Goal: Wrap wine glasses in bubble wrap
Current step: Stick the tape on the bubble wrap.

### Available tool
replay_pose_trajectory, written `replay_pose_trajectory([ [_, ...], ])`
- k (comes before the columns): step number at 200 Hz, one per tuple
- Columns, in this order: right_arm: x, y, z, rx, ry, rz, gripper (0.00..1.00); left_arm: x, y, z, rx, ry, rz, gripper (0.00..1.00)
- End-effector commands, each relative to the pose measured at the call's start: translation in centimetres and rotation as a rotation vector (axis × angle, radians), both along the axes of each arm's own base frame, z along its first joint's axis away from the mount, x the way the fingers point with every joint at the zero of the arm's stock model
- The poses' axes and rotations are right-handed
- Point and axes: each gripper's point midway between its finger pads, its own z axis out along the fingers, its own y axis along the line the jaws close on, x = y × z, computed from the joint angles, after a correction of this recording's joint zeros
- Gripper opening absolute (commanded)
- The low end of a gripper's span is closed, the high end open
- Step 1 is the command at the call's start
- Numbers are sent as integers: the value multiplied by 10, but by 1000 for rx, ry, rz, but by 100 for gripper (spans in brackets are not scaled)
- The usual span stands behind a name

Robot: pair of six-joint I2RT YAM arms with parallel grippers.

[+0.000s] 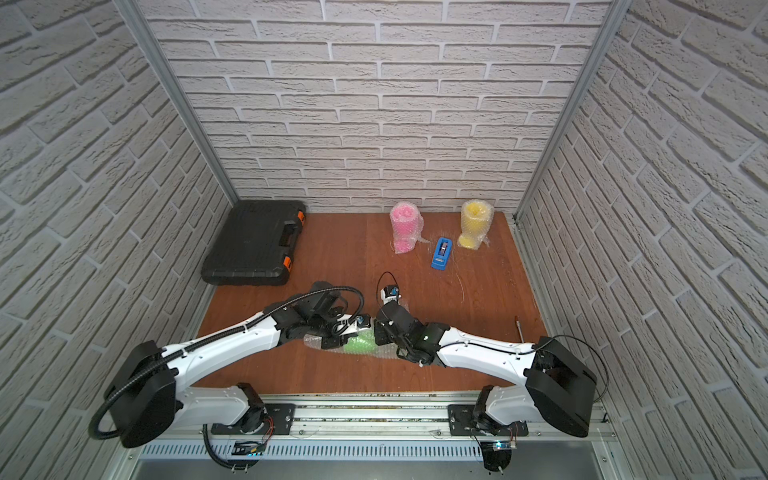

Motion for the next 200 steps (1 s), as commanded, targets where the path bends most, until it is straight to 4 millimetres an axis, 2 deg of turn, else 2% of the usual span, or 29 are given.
replay_pose_trajectory([
  [1, 14, -17, 2, -59, -102, -76, 42, -15, 12, -19, 58, 78, -7, 15],
  [27, 12, -38, -5, -139, -111, -116, 55, -15, 13, -19, 61, 76, -6, 15],
  [52, 9, -64, -1, -229, -114, -187, 68, -15, 14, -19, 64, 78, -4, 15],
  [87, 4, -84, 33, -245, -121, -222, 77, -15, 13, -20, 63, 80, -6, 15],
  [115, -5, -72, 56, -139, -69, -147, 77, -15, 12, -20, 63, 80, -6, 15],
  [146, -19, -38, 76, 49, 26, -14, 76, -15, 13, -19, 63, 80, -8, 15],
  [175, -26, -9, 87, 203, 97, 53, 74, -15, 12, -19, 61, 79, -8, 15],
  [200, -26, 7, 90, 281, 156, 66, 72, -15, 13, -18, 63, 80, -8, 15],
])
